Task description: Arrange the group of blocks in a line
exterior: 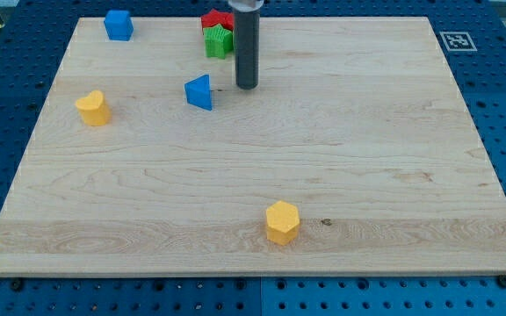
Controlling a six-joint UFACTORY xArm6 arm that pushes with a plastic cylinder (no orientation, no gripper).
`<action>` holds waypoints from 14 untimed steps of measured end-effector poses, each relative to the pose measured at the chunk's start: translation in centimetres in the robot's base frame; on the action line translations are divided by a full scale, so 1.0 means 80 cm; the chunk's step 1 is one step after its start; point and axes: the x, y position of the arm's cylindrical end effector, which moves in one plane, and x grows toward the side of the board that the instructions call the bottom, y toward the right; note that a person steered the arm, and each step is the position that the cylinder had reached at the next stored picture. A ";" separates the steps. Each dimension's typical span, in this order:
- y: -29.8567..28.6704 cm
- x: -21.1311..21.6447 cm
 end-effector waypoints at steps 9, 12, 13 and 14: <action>-0.091 -0.205; -0.006 -0.162; -0.006 -0.134; -0.007 -0.144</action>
